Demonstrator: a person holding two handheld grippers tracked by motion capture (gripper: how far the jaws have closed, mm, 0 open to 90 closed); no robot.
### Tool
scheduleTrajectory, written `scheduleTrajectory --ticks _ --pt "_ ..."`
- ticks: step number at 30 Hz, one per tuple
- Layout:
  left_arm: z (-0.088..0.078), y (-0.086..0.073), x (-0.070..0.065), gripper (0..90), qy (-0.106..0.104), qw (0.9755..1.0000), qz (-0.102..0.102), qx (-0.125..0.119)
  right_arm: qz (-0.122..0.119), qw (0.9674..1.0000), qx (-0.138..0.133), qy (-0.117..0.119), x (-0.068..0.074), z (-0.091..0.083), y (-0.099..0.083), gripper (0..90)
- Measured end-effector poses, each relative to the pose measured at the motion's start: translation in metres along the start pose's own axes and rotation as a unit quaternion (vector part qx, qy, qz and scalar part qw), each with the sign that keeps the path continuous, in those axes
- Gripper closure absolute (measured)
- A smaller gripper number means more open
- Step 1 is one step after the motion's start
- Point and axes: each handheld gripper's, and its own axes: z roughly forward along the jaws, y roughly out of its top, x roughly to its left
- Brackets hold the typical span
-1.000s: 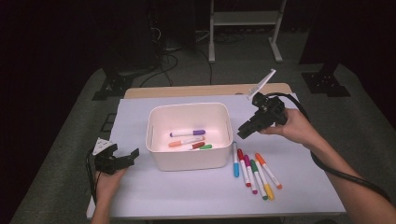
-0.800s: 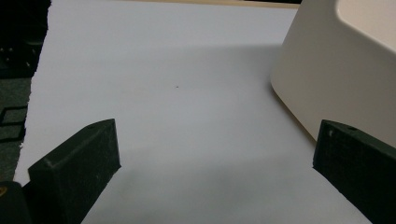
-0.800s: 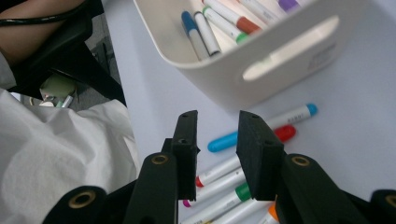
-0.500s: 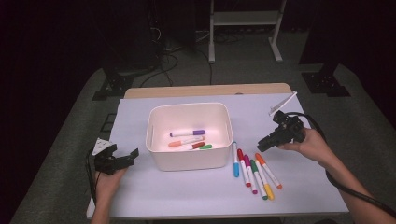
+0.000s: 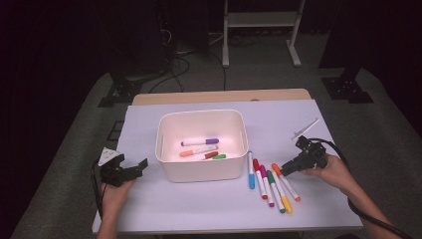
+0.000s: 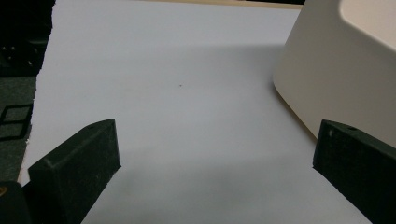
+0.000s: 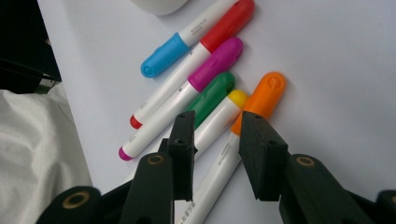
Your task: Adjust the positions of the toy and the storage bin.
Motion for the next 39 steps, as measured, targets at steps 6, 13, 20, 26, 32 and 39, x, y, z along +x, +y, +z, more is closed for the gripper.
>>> scheduleTrajectory --ticks 6,13,20,26,32,39 --pt "0.0 0.0 0.0 0.0 0.0 1.0 0.0 0.0 -0.003 0.9999 0.0 -0.016 -0.001 0.009 -0.008 62.9" --pt "-0.001 0.0 0.001 0.0 0.002 1.0 -0.001 -0.003 -0.007 0.999 0.013 -0.043 -0.001 0.017 -0.01 64.1" --pt "-0.001 0.0 0.001 0.0 0.003 1.0 -0.001 -0.003 -0.001 0.9972 0.016 -0.073 -0.005 0.017 -0.014 66.2" --pt "-0.001 0.0 0.001 0.0 0.002 1.0 -0.001 -0.003 0.004 0.9969 0.011 -0.078 -0.008 0.015 -0.017 68.0" --pt "-0.001 0.0 0.001 0.0 0.002 1.0 0.0 -0.003 0.013 0.9965 0.008 -0.082 -0.012 0.011 -0.019 71.8" --pt "-0.001 0.0 0.0 0.0 0.001 1.0 0.0 -0.002 0.013 0.9938 -0.001 -0.111 -0.009 0.009 -0.02 75.0"
